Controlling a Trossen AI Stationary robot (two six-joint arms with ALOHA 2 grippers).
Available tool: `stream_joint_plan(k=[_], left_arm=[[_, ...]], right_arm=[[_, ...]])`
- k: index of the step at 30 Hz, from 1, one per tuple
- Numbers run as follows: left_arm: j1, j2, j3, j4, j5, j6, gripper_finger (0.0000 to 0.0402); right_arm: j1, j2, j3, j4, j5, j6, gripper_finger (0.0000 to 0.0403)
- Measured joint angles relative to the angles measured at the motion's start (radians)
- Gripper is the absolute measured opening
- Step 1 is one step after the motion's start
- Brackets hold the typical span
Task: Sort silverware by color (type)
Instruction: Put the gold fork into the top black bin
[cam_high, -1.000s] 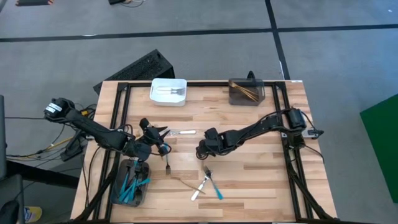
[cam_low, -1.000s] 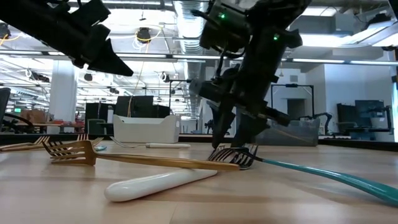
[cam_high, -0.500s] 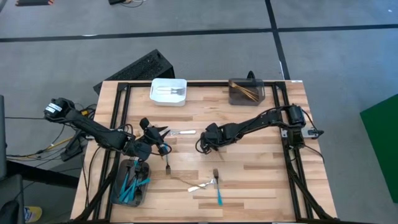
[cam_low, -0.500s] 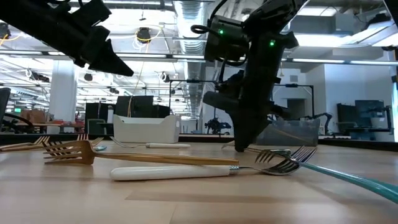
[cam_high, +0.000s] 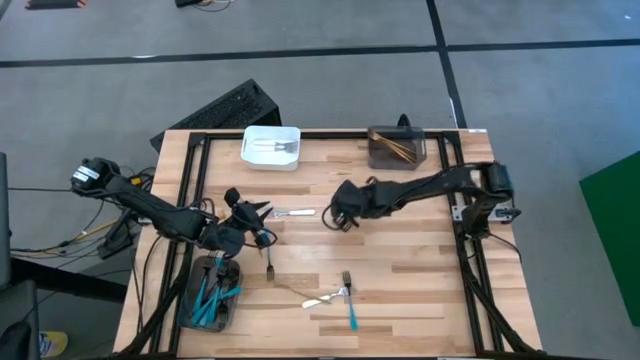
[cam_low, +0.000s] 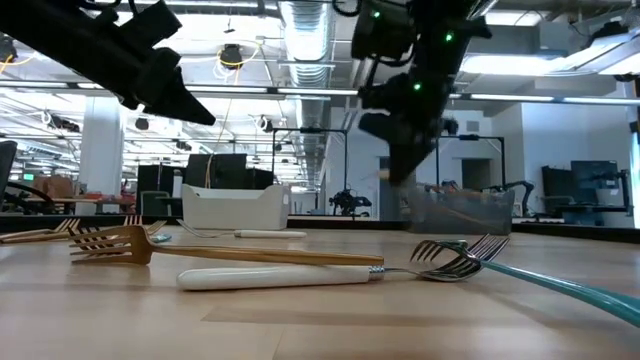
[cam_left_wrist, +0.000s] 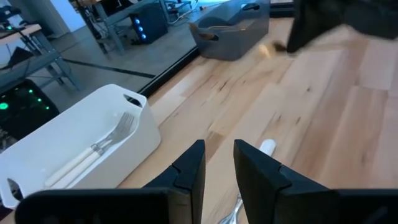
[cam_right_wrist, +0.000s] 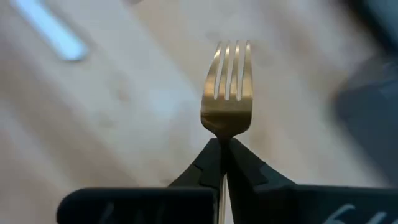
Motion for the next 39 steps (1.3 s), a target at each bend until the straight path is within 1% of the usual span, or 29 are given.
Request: stream_joint_plan(k=[3, 5, 7, 9, 12, 15, 16, 18, 20, 24, 27, 29, 33, 35, 39], left_arm=[[0.013, 0.0, 0.0, -0.004, 0.0, -0.007, 0.0072], [0.022, 0.0, 0.0, -0.012, 0.001, -0.008, 0.0072], [0.029, 0.0, 0.0, -0.017, 0.001, -0.01, 0.0072], [0.034, 0.0, -0.001, -0.031, 0.001, -0.024, 0.0072], [0.039, 0.0, -0.001, -0.055, 0.001, -0.057, 0.0072], [0.039, 0.0, -0.001, -0.065, 0.012, -0.069, 0.0072], [0.039, 0.0, -0.001, -0.069, 0.018, -0.069, 0.0072], [0.039, 0.0, -0.001, -0.071, 0.02, -0.069, 0.0072], [0.039, 0.0, -0.001, -0.077, 0.02, -0.07, 0.0072], [0.044, 0.0, -0.001, -0.081, 0.013, -0.062, 0.0072], [0.052, 0.0, -0.001, -0.076, -0.003, -0.056, 0.0072], [0.057, 0.0, -0.001, -0.076, -0.003, -0.058, 0.0072], [0.067, 0.0, -0.001, -0.075, 0.008, -0.087, 0.0073], [0.071, 0.0, -0.001, -0.073, 0.027, -0.091, 0.0073], [0.076, 0.0, -0.001, -0.061, 0.045, -0.09, 0.0073]], right_arm=[[-0.026, -0.063, -0.001, -0.036, 0.114, -0.129, 0.0024], [-0.041, -0.101, -0.002, -0.031, 0.206, -0.219, 0.0024], [-0.054, -0.126, -0.017, -0.014, 0.271, -0.309, 0.0025], [-0.075, -0.154, -0.042, 0.013, 0.313, -0.391, 0.0025], [-0.123, -0.206, -0.109, 0.098, 0.32, -0.531, 0.0025], [-0.197, -0.274, -0.213, 0.228, 0.286, -0.639, 0.0025], [-0.223, -0.297, -0.254, 0.283, 0.254, -0.674, 0.0024], [-0.281, -0.358, -0.339, 0.395, 0.145, -0.763, 0.0022], [-0.333, -0.409, -0.416, 0.511, 0.081, -0.869, 0.0022], [-0.412, -0.482, -0.538, 0.696, 0.082, -1.068, 0.0022], [-0.473, -0.5, -0.589, 0.762, 0.077, -1.16, 0.0022], [-0.513, -0.495, -0.606, 0.778, 0.06, -1.187, 0.0024], [-0.57, -0.469, -0.615, 0.801, -0.054, -1.193, 0.004], [-0.589, -0.449, -0.614, 0.842, -0.056, -1.194, 0.0054], [-0.629, -0.414, -0.615, 0.869, -0.055, -1.187, 0.0082]])
